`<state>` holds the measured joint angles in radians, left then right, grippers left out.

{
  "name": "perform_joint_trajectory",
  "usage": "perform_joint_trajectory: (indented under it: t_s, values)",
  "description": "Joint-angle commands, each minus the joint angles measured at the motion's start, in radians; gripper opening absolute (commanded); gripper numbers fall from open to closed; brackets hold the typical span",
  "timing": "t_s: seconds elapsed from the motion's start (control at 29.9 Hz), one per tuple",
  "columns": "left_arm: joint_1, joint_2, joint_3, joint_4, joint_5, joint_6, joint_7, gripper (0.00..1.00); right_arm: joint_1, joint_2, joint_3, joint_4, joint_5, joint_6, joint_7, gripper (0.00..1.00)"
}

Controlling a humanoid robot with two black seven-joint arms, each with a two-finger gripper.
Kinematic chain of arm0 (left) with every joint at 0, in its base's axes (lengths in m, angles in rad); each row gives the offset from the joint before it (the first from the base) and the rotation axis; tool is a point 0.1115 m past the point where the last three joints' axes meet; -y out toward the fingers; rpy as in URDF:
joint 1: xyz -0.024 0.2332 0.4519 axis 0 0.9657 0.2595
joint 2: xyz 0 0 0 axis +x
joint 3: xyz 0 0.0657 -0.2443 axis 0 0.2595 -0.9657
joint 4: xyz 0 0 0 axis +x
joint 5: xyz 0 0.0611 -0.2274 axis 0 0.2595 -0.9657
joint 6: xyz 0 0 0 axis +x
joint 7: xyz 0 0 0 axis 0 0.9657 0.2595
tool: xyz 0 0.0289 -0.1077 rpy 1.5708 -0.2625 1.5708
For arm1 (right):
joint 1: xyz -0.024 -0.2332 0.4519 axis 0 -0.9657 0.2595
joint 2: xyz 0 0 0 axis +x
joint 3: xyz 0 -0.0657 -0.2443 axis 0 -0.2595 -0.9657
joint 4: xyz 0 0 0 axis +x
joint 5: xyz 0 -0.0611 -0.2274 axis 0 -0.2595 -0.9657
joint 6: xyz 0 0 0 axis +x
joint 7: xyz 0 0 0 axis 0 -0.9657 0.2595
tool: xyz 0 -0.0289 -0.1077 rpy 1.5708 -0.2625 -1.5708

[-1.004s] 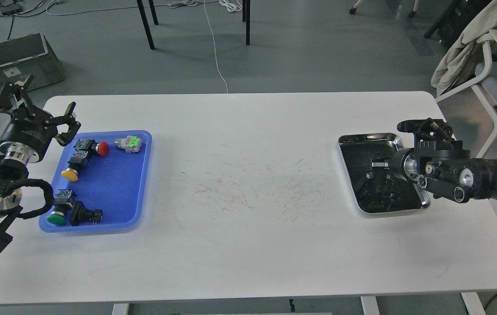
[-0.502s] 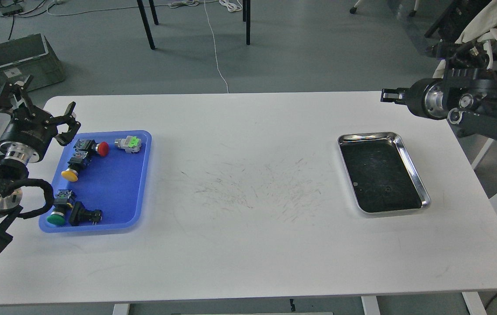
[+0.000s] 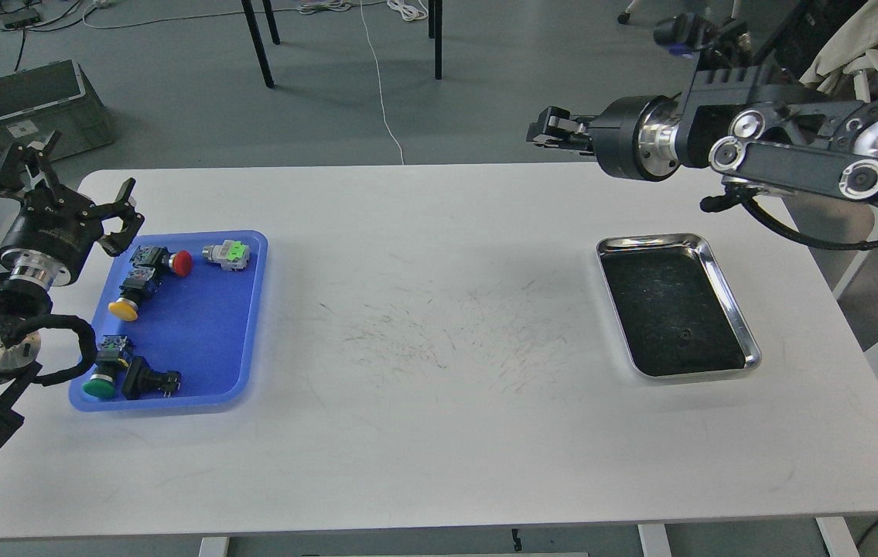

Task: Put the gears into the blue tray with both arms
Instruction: 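Lift the black gear with the right gripper and carry it to table center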

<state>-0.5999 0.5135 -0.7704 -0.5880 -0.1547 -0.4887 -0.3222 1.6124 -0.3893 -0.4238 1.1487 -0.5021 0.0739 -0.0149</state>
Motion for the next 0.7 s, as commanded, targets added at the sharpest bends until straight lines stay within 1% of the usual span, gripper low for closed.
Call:
perform_joint_trajectory:
  t_s: [0.0, 0.23, 0.37, 0.54, 0.67]
  values:
    - [0.002, 0.002, 0.000, 0.004, 0.001, 0.000, 0.000, 0.99, -0.018, 0.139, -0.007, -0.036, 0.011, -0.028, 0.009, 0.02]
    - [0.002, 0.002, -0.001, 0.004, 0.001, 0.000, 0.000, 0.99, -0.054, 0.387, -0.023, -0.128, 0.010, -0.029, 0.009, 0.02]
    - [0.002, 0.006, -0.001, 0.004, 0.001, 0.000, 0.000, 0.99, -0.086, 0.389, -0.055, -0.182, 0.011, -0.032, 0.009, 0.01]
    - [0.002, 0.017, -0.001, 0.004, 0.001, 0.000, 0.000, 0.99, -0.152, 0.389, -0.052, -0.253, 0.011, -0.075, 0.009, 0.02]
    - [0.003, 0.026, -0.001, 0.004, 0.001, 0.000, 0.000, 0.99, -0.172, 0.389, -0.047, -0.256, 0.020, -0.077, 0.010, 0.02]
